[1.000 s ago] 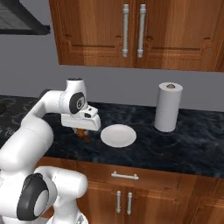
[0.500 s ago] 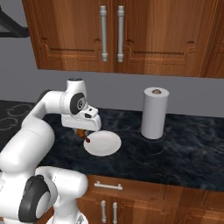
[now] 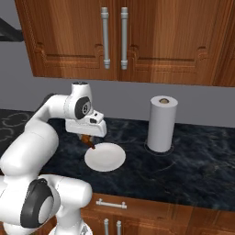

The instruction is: Place the chicken drumstick on the plate and place the lemon wedge on the same plate.

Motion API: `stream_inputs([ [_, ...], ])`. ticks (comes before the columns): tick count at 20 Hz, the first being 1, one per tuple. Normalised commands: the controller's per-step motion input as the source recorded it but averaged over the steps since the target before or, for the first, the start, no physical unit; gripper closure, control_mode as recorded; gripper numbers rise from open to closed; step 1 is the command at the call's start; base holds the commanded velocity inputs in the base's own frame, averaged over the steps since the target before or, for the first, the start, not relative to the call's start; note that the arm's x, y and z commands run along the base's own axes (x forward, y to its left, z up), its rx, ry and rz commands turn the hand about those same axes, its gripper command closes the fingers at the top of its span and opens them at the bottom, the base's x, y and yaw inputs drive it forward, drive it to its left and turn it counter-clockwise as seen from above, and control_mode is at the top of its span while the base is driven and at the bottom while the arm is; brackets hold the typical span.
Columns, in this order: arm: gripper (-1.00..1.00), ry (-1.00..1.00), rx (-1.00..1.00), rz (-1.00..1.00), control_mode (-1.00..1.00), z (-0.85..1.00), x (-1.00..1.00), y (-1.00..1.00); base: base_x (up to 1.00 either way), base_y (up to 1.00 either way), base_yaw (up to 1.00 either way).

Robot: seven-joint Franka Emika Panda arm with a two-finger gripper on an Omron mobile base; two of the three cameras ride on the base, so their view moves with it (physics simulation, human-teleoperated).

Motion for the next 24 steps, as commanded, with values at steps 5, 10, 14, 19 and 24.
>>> stream_inputs([
  [5, 1.0, 0.0, 0.07, 0.0, -1.0, -0.33, 0.58, -0.06, 0.0, 0.0, 0.0],
  [10, 1.0, 0.01, 0.03, 0.0, -1.0, -0.42, 0.5, 0.0, 0.0, 0.0, 0.0],
  [14, 1.0, 0.08, 0.0, 0.0, -1.0, -0.35, 0.12, 0.0, 0.0, 0.0, 0.0],
  [19, 1.0, 0.11, 0.0, 0.0, -1.0, -0.3, 0.02, 0.0, 0.0, 0.0, 0.0],
  [24, 1.0, 0.09, 0.0, 0.0, -1.0, -0.25, 0.0, 0.0, 0.0, 0.0, 0.0],
])
